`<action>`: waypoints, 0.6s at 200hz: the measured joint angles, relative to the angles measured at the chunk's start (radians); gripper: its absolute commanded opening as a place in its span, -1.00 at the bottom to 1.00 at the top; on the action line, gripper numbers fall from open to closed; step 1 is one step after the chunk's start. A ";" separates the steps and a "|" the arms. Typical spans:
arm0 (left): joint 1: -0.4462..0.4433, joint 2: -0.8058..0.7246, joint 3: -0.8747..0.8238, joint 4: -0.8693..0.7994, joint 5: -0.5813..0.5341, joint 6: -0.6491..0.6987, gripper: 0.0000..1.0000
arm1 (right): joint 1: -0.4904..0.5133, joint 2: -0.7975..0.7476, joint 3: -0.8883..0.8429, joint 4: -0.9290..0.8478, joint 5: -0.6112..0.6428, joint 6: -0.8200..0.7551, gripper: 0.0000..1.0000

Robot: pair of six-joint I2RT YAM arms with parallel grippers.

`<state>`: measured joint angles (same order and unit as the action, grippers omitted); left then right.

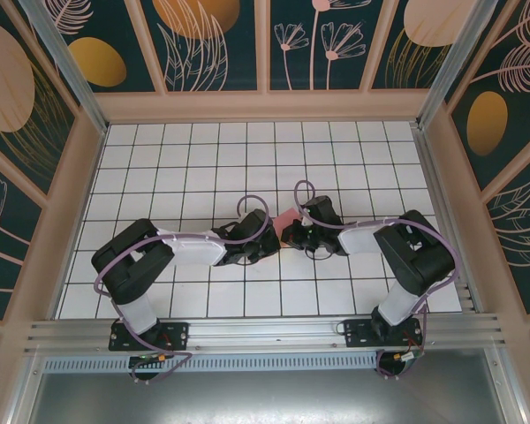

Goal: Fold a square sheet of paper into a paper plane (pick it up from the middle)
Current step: First fold in half a square sheet of paper at the center of the table.

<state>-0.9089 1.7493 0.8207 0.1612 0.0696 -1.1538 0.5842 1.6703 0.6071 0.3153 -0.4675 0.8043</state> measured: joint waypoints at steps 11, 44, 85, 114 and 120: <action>0.000 0.000 0.000 0.000 0.000 0.000 -1.00 | 0.000 0.000 0.000 0.000 0.000 0.005 -1.00; 0.000 0.010 0.000 0.000 0.000 0.000 -1.00 | 0.000 0.000 0.000 0.000 0.006 0.010 -1.00; 0.000 0.019 -0.005 0.000 0.001 0.000 -1.00 | 0.000 0.000 0.000 0.000 0.006 0.014 -1.00; 0.000 0.020 -0.010 0.000 0.006 0.000 -1.00 | 0.003 0.002 0.000 0.000 0.006 0.014 -1.00; 0.000 0.022 -0.011 0.000 0.008 0.000 -1.00 | 0.004 0.005 0.000 0.000 0.005 0.014 -1.00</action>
<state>-0.9089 1.7714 0.8101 0.1612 0.0776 -1.1538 0.5880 1.6756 0.6067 0.3149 -0.4622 0.8185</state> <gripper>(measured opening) 0.065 0.054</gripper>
